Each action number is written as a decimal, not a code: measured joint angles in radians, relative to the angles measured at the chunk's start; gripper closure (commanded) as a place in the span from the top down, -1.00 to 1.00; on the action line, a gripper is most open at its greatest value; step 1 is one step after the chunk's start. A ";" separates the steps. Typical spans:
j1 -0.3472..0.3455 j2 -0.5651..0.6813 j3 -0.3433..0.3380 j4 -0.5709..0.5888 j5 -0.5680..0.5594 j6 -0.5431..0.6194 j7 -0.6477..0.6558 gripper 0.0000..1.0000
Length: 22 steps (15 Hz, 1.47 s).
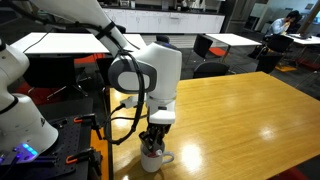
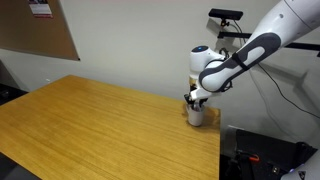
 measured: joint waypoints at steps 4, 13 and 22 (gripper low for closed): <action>0.000 0.022 -0.012 0.008 0.001 0.008 -0.027 -0.03; 0.000 0.056 -0.017 0.018 0.002 0.014 -0.052 -0.05; 0.006 0.059 -0.017 0.019 0.001 0.046 -0.062 -0.90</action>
